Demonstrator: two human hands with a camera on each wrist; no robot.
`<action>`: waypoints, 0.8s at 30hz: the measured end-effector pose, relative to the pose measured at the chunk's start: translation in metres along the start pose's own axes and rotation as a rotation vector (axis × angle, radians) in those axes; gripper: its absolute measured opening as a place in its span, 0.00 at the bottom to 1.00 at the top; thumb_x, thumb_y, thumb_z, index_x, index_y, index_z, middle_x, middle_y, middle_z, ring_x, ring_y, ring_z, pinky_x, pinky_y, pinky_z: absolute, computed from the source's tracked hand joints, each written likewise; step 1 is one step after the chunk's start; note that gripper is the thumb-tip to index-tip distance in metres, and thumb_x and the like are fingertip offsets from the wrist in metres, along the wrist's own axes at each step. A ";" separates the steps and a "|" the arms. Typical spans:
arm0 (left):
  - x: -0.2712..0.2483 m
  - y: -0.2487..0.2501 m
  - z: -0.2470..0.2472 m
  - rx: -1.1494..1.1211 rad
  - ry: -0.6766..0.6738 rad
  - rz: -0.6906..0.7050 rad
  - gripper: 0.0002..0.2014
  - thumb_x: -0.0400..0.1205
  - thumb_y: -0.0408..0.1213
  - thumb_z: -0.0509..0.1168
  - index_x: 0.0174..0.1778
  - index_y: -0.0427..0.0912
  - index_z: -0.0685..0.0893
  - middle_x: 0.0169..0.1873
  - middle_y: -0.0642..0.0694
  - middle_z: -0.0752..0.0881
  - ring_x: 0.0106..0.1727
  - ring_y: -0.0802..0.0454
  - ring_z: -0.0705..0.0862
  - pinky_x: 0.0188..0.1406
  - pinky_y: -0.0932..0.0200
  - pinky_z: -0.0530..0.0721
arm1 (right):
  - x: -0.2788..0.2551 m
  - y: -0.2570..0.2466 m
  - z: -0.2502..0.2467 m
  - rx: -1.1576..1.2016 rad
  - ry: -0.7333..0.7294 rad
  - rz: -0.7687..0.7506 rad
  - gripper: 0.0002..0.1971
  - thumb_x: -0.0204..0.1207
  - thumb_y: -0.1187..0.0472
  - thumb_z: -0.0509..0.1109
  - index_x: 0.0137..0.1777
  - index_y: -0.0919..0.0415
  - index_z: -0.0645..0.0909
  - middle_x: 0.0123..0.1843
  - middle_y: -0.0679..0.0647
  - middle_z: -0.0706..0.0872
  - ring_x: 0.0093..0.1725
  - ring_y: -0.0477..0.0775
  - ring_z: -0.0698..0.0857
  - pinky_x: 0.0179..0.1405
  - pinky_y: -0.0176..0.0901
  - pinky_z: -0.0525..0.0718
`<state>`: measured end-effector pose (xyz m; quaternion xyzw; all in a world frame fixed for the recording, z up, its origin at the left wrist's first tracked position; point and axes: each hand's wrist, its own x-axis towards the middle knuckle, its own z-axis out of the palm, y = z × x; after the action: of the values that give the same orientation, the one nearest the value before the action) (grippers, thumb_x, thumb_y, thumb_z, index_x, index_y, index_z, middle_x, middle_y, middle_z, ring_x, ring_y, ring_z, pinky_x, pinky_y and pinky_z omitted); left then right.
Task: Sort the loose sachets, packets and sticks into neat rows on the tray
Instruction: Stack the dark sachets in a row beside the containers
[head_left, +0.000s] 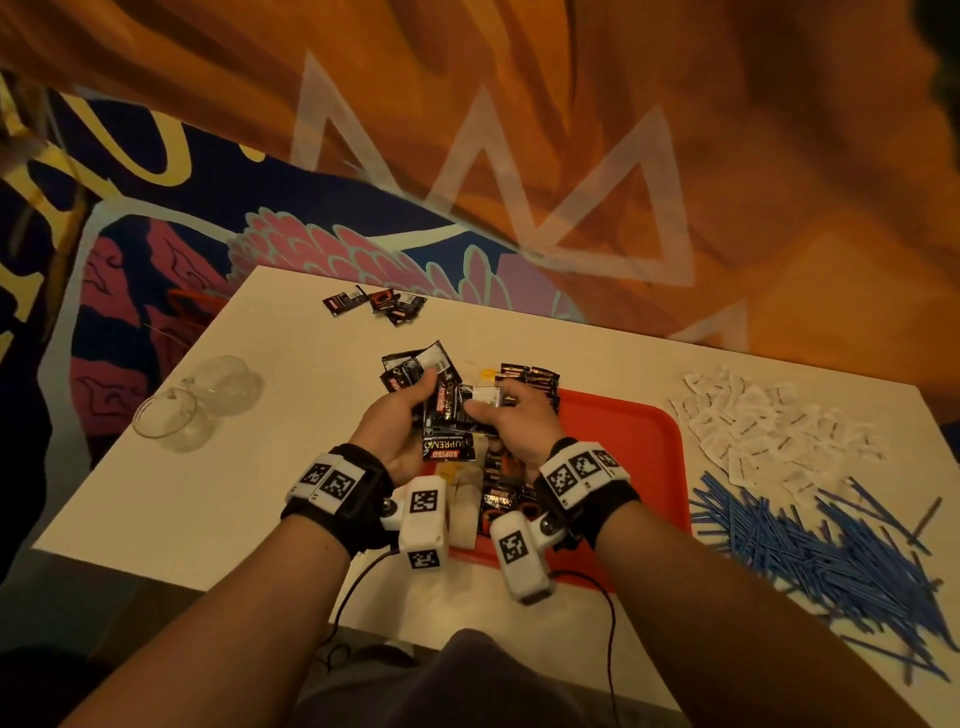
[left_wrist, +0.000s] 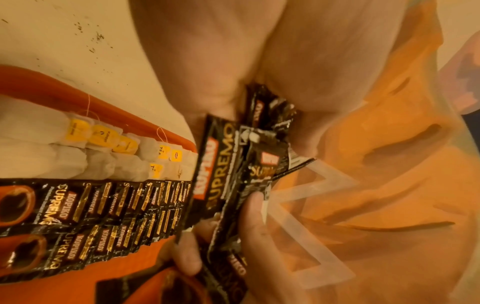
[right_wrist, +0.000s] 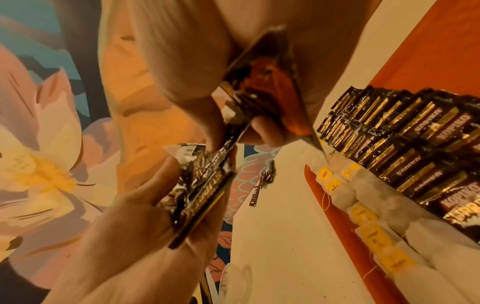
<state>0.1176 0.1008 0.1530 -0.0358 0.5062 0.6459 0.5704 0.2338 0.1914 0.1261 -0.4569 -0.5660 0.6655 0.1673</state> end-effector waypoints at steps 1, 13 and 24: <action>0.002 0.003 -0.003 -0.008 0.005 -0.005 0.16 0.87 0.40 0.64 0.63 0.31 0.83 0.53 0.32 0.90 0.52 0.36 0.90 0.49 0.41 0.89 | 0.000 0.000 0.001 -0.021 0.018 0.002 0.10 0.72 0.59 0.79 0.52 0.57 0.85 0.53 0.64 0.90 0.42 0.63 0.86 0.39 0.55 0.83; 0.014 0.027 -0.021 -0.092 -0.003 -0.071 0.16 0.91 0.34 0.54 0.69 0.29 0.78 0.43 0.32 0.90 0.38 0.39 0.91 0.26 0.47 0.89 | -0.022 -0.027 0.034 -0.787 0.212 -0.776 0.12 0.70 0.74 0.69 0.48 0.57 0.81 0.48 0.49 0.82 0.51 0.53 0.75 0.50 0.45 0.76; 0.017 0.032 -0.036 -0.044 -0.060 -0.063 0.09 0.90 0.32 0.58 0.58 0.31 0.82 0.35 0.36 0.91 0.31 0.45 0.91 0.23 0.54 0.88 | -0.023 -0.015 0.049 -0.964 -0.012 -0.605 0.17 0.69 0.64 0.62 0.55 0.57 0.86 0.56 0.51 0.87 0.54 0.56 0.76 0.58 0.48 0.75</action>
<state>0.0673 0.0930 0.1446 -0.0447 0.4732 0.6393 0.6045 0.2020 0.1493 0.1466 -0.2954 -0.9124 0.2569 0.1198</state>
